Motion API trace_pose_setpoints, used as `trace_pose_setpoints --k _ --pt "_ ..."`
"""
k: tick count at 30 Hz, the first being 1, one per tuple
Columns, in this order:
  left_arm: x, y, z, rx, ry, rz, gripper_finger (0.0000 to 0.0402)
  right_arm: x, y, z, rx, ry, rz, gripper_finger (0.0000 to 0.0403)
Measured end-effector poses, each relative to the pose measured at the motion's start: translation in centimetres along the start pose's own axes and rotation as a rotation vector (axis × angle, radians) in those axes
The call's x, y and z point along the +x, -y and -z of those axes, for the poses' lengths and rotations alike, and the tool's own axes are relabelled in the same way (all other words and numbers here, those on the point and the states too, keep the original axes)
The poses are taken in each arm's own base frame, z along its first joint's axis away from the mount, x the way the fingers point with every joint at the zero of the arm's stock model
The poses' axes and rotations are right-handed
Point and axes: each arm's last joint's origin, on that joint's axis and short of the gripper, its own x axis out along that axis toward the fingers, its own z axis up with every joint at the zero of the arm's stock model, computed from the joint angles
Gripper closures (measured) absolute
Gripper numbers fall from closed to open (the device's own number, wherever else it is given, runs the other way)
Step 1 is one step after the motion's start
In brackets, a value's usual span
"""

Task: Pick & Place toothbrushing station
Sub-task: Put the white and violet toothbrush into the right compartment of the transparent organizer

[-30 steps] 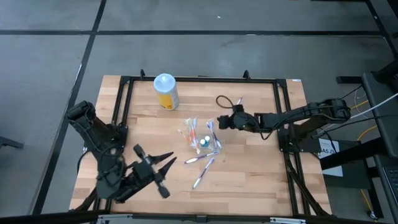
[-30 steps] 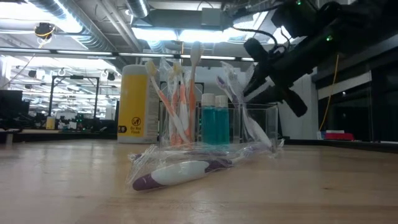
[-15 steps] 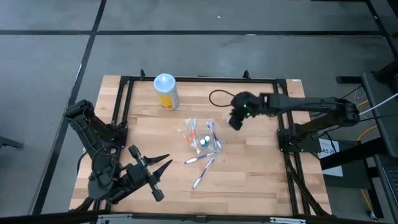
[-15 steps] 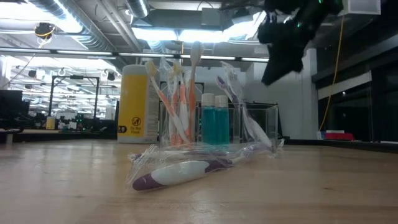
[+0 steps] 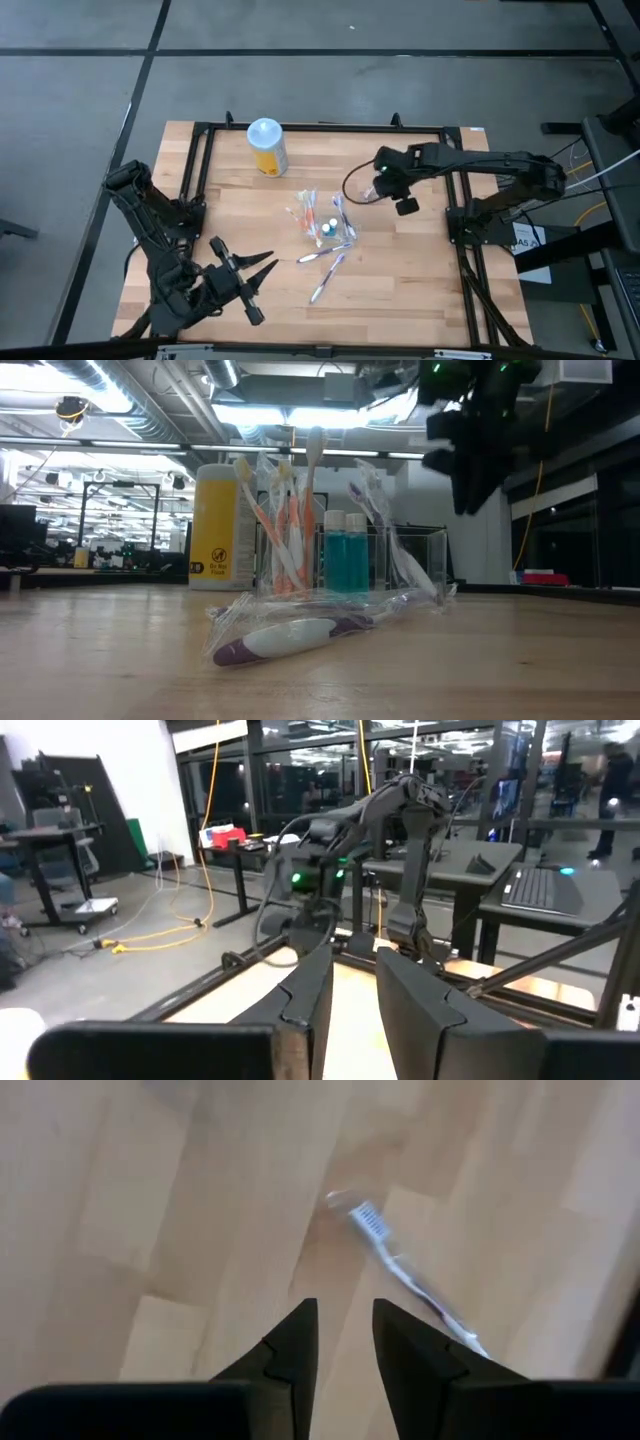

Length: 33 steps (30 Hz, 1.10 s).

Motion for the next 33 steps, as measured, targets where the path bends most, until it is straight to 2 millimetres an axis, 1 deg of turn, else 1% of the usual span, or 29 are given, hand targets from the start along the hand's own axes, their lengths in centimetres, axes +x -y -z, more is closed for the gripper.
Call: trace_pose_setpoints --k 6,9,12,14,17,21,26,31,33 --pt "0.0 0.0 0.9 -0.089 0.0 0.0 0.0327 4.5 0.5 -0.8 -0.107 -0.147 -0.076 0.0301" --pt "0.0 -0.1 1.0 -0.134 0.0 0.0 0.0327 6.5 0.6 -1.3 -0.168 -0.17 -0.125 0.0301" --pt "0.0 0.0 1.0 -0.172 0.0 0.0 0.0327 7.9 0.8 -1.6 -0.228 -0.171 -0.146 0.0303" --pt "0.0 0.0 1.0 -0.188 0.0 0.0 0.0327 8.3 0.9 -1.9 -0.257 -0.136 -0.148 0.0305" --pt "0.0 0.0 1.0 -0.205 0.0 0.0 0.0327 8.4 1.1 -2.4 -0.31 -0.085 -0.125 0.0311" --pt "0.3 -0.1 1.0 -0.219 0.001 -0.007 0.0327 8.5 1.5 -2.7 -0.345 -0.005 -0.147 0.032" --pt "0.3 -0.1 1.0 -0.236 0.001 -0.008 0.0327 8.5 1.8 -3.1 -0.344 0.103 -0.169 0.0331" --pt "0.3 -0.1 1.0 -0.255 0.001 -0.008 0.0327 8.5 2.1 -3.0 -0.331 0.131 -0.192 0.0335" --pt "0.3 -0.1 1.0 -0.261 0.001 -0.008 0.0327 8.4 2.2 -2.9 -0.312 0.169 -0.235 0.0335"
